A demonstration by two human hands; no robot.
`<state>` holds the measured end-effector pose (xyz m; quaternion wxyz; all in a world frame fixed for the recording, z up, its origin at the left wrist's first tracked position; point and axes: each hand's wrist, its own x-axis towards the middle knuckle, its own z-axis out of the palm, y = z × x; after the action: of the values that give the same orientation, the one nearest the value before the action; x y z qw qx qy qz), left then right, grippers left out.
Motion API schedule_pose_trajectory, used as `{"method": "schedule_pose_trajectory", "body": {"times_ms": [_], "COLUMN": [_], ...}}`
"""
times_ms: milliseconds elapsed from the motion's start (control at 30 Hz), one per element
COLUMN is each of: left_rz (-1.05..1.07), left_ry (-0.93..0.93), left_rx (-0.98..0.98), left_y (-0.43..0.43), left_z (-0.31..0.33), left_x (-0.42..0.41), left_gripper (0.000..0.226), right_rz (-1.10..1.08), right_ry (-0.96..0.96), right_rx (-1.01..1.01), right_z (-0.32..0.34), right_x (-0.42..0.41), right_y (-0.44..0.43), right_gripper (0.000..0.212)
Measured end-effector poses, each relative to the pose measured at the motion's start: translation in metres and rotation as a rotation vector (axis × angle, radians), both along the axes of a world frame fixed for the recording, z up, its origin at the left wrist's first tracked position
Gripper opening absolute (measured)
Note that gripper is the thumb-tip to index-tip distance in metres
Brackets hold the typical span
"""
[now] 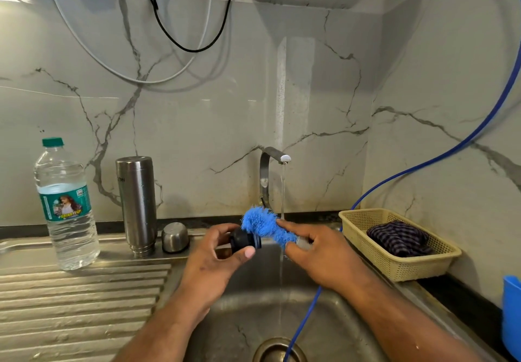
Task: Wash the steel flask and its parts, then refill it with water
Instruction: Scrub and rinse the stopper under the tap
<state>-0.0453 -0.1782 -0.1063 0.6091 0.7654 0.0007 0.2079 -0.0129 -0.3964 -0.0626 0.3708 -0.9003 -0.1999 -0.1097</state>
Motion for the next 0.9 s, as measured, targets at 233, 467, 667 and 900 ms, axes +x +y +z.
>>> {"method": "schedule_pose_trajectory", "body": {"times_ms": [233, 467, 667, 900], "left_rz": [0.094, 0.071, -0.033, -0.078], "left_ry": [-0.018, -0.027, -0.021, -0.008], "left_rx": [-0.039, -0.121, 0.051, -0.166], "left_y": [0.006, 0.004, 0.002, 0.004], "left_z": [0.002, 0.003, 0.001, 0.004], "left_x": [0.001, -0.001, 0.001, -0.001], "left_gripper": [0.057, 0.051, 0.059, 0.061], "right_rz": [-0.037, -0.024, -0.135, -0.107], "right_ry": [-0.184, -0.177, -0.188, -0.063], "right_rx": [-0.248, -0.308, -0.326, -0.242], "right_z": [0.004, 0.009, 0.006, 0.006], "right_x": [-0.008, -0.011, -0.007, -0.002], "right_y": [0.003, 0.002, -0.001, -0.004], "right_gripper": [0.054, 0.053, 0.054, 0.054]}}
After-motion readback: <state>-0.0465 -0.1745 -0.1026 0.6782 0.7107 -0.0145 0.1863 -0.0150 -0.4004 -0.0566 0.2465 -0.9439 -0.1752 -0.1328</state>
